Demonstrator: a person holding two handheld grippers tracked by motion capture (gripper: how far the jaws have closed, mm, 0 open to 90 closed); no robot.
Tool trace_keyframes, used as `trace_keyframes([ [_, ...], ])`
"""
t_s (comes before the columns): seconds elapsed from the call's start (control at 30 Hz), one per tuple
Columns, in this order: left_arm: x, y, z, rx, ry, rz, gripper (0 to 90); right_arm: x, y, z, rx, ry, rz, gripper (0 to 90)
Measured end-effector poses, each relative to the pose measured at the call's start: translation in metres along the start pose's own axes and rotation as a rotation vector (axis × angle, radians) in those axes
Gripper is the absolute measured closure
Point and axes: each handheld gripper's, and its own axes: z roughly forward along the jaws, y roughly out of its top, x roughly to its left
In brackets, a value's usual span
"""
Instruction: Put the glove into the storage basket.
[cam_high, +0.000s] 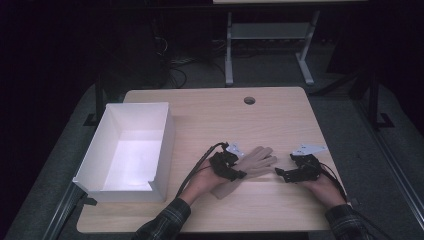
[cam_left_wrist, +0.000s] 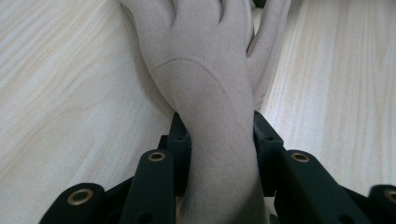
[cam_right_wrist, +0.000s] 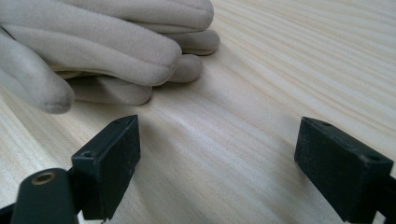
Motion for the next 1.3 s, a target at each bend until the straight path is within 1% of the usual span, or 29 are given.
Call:
trace_keyframes([
  [0.03,0.0,0.0,0.0,-0.009,-0.002,-0.017,67.9,0.0,0.0,0.0,0.0,0.0,0.001,13.9],
  [0.1,0.002,0.001,-0.003,-0.011,-0.01,-0.033,68.1,0.0,0.0,0.0,-0.002,0.0,0.002,13.9],
  [0.13,0.003,0.001,-0.005,-0.024,-0.013,-0.053,68.1,0.0,0.0,0.0,-0.001,0.0,0.002,13.9],
  [0.17,0.004,0.001,-0.007,-0.025,-0.018,-0.06,68.1,0.0,0.0,0.0,-0.002,0.0,0.002,13.9],
  [0.27,0.005,0.003,-0.015,-0.031,-0.009,-0.076,68.1,0.0,0.0,0.0,0.0,0.0,0.001,13.9],
  [0.33,0.005,0.005,-0.021,-0.042,0.005,-0.092,68.1,0.0,0.0,0.0,-0.002,0.0,0.002,13.9],
  [0.37,0.004,0.005,-0.025,-0.048,0.014,-0.097,68.1,0.0,0.0,0.0,-0.002,0.0,0.002,13.9],
  [0.4,0.004,0.007,-0.031,-0.056,0.018,-0.111,68.1,0.0,0.0,0.0,0.0,0.0,0.001,13.9],
  [0.43,0.004,0.008,-0.034,-0.054,0.014,-0.111,68.1,0.0,0.0,0.0,-0.002,0.0,0.001,13.9],
  [0.47,0.004,0.01,-0.037,-0.054,0.015,-0.12,68.1,0.0,0.0,0.0,-0.002,0.0,0.001,13.9],
  [0.53,0.005,0.015,-0.047,-0.059,0.034,-0.121,68.1,0.0,0.0,0.0,0.0,0.0,0.0,13.9],
  [0.57,0.004,0.017,-0.052,-0.063,0.041,-0.128,68.1,0.0,0.0,0.0,0.0,0.0,0.002,13.9],
  [0.63,0.003,0.023,-0.063,-0.086,0.049,-0.145,68.0,0.0,0.0,0.0,0.0,0.001,0.002,13.9],
  [0.67,0.003,0.025,-0.069,-0.091,0.05,-0.144,68.1,0.0,0.0,0.0,0.0,0.0,0.002,13.9],
  [0.7,0.002,0.028,-0.075,-0.103,0.05,-0.156,68.0,0.0,0.0,0.0,0.0,0.001,0.002,13.9],
  [0.83,0.001,0.037,-0.097,-0.12,0.058,-0.167,68.0,0.0,0.0,0.0,0.0,0.0,0.0,13.9],
  [0.93,0.003,0.041,-0.112,-0.129,0.068,-0.166,68.0,0.0,0.0,0.0,0.0,0.001,0.002,13.9],
  [1.0,0.005,0.043,-0.121,-0.14,0.071,-0.166,68.0,0.0,0.0,0.0,0.0,0.001,0.002,13.9],
  [1.07,0.006,0.044,-0.13,-0.141,0.075,-0.161,68.0,0.0,0.0,0.0,0.0,0.001,0.004,13.9],
  [1.23,0.008,0.046,-0.149,-0.146,0.096,-0.163,68.0,0.0,0.0,0.0,0.0,0.001,0.003,13.9],
  [1.3,0.01,0.047,-0.158,-0.156,0.106,-0.165,68.0,0.0,0.0,0.0,0.001,0.0,0.003,13.9],
])
